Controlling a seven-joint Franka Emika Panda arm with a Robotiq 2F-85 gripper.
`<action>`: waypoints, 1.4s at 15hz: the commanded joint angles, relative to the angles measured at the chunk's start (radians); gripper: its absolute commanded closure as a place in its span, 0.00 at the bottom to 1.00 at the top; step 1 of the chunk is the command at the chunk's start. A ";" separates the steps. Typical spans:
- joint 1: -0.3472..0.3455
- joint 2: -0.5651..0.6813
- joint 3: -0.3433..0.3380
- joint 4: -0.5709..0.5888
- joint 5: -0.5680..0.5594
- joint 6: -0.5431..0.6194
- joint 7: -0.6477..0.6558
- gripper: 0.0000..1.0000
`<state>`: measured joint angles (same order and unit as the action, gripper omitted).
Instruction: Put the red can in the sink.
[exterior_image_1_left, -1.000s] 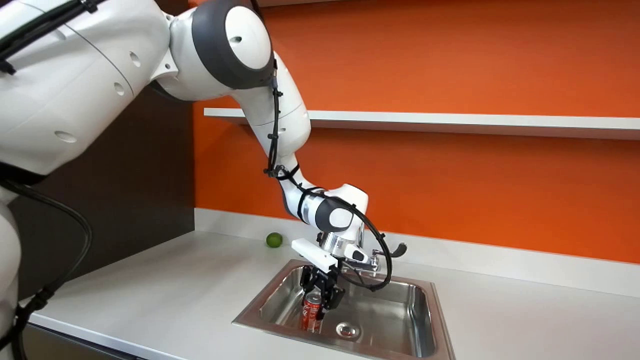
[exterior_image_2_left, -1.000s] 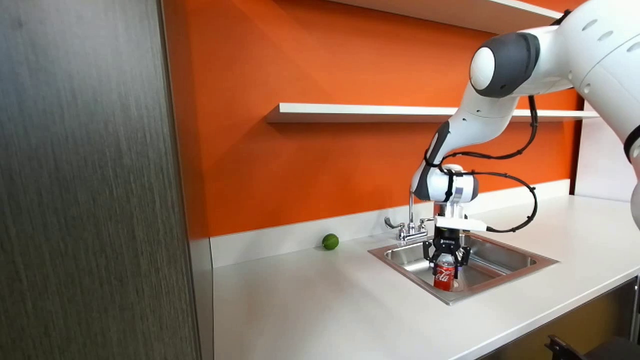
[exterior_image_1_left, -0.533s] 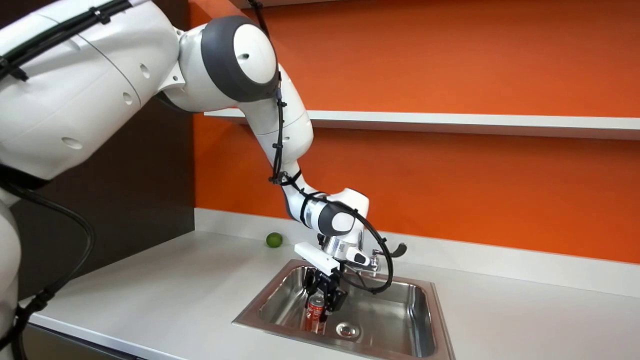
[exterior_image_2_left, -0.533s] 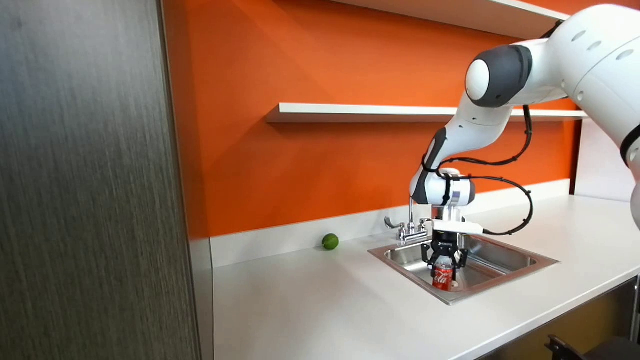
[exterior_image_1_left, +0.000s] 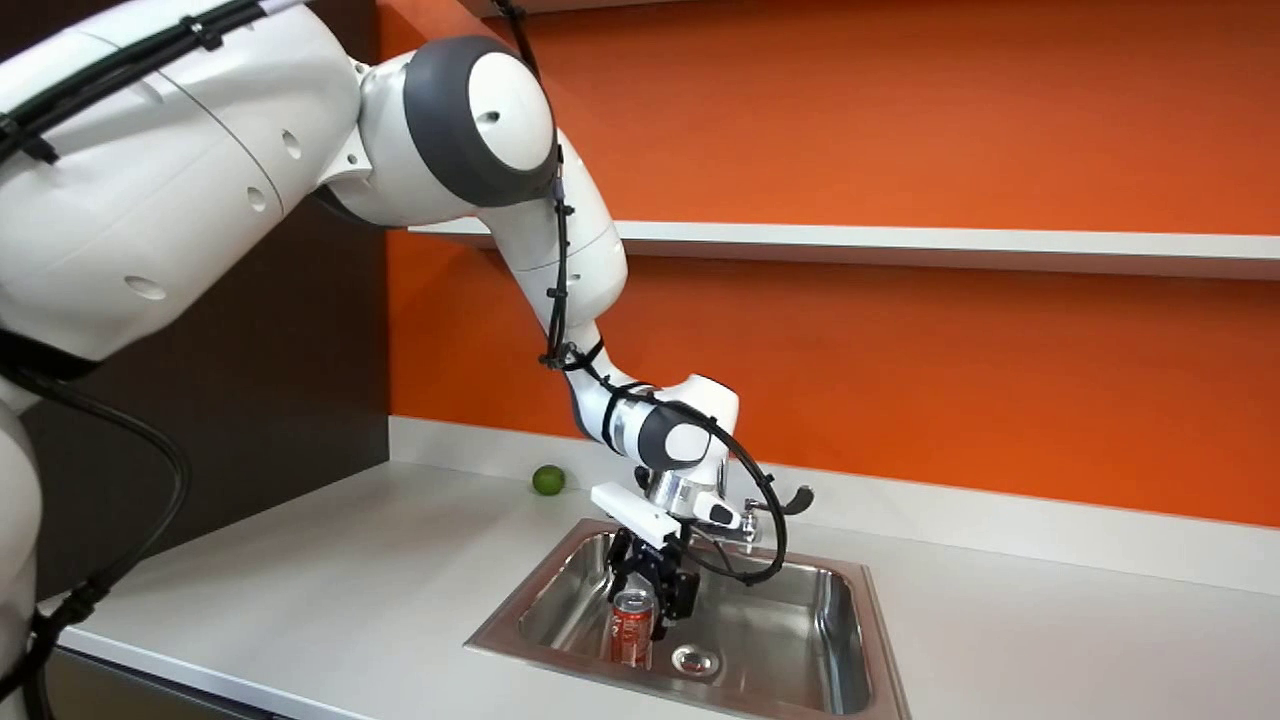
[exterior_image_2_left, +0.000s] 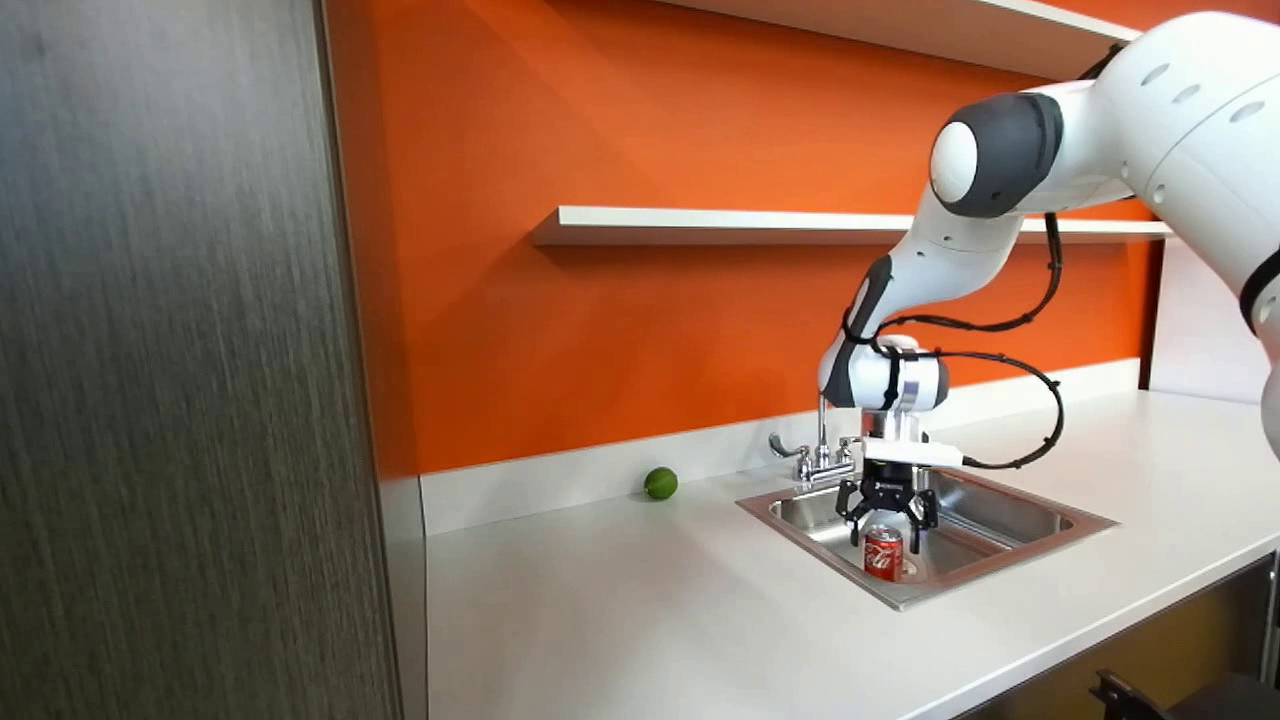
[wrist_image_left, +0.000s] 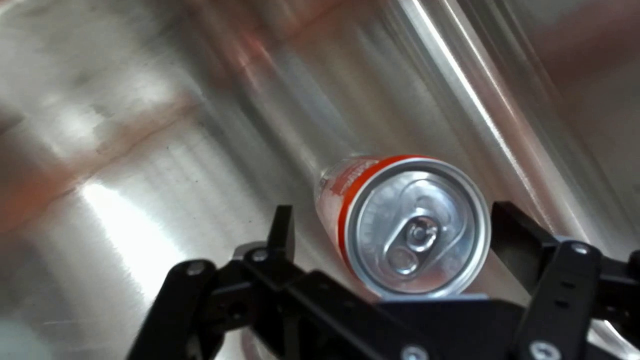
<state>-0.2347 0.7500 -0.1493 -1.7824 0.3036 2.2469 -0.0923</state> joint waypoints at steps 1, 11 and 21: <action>-0.021 -0.049 0.024 -0.017 -0.027 -0.019 0.006 0.00; -0.008 -0.216 0.029 -0.128 -0.072 0.026 -0.047 0.00; 0.052 -0.519 0.055 -0.476 -0.185 0.124 -0.149 0.00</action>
<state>-0.1950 0.3646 -0.1027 -2.1045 0.1547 2.3316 -0.2188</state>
